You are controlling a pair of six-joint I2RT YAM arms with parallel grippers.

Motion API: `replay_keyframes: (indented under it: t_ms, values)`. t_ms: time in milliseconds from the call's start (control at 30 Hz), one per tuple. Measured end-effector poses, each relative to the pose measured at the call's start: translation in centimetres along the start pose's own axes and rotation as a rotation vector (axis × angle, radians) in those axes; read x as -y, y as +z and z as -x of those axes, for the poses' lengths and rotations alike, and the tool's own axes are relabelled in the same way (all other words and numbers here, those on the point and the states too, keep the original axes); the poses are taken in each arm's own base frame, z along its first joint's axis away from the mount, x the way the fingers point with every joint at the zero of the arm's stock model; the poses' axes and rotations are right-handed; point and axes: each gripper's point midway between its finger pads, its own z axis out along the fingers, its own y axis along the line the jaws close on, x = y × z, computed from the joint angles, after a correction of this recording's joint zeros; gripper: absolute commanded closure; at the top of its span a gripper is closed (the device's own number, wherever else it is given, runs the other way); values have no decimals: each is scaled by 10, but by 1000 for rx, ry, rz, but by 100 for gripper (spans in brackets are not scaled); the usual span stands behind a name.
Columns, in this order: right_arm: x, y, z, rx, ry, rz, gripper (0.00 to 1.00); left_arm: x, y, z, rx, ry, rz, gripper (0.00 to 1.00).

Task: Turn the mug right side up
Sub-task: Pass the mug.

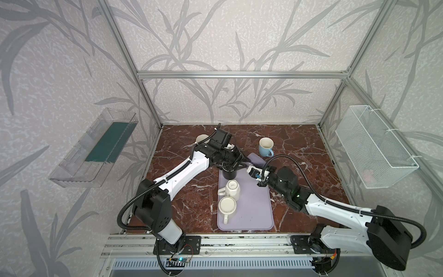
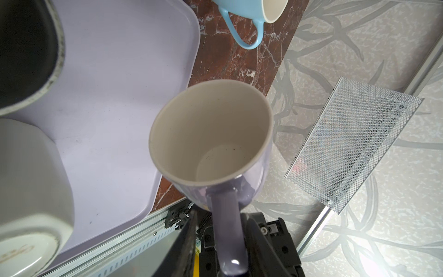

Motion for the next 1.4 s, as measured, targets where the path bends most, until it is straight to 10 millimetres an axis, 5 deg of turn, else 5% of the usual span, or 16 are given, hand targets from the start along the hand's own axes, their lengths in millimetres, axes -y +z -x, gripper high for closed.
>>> replay_keyframes:
  t_ms: [567,767,1100,1400]
  values:
    - [-5,-1,1,10,-4,24,100,7,5,1,-23,-24,-32,84]
    - [-4,0,2,11,-5,23,100,9,5,2,-29,-32,-43,100]
    - [-3,2,1,1,4,18,100,12,4,4,-20,2,-40,100]
    - [7,5,6,-11,46,-12,74,23,0,9,5,133,-35,100]
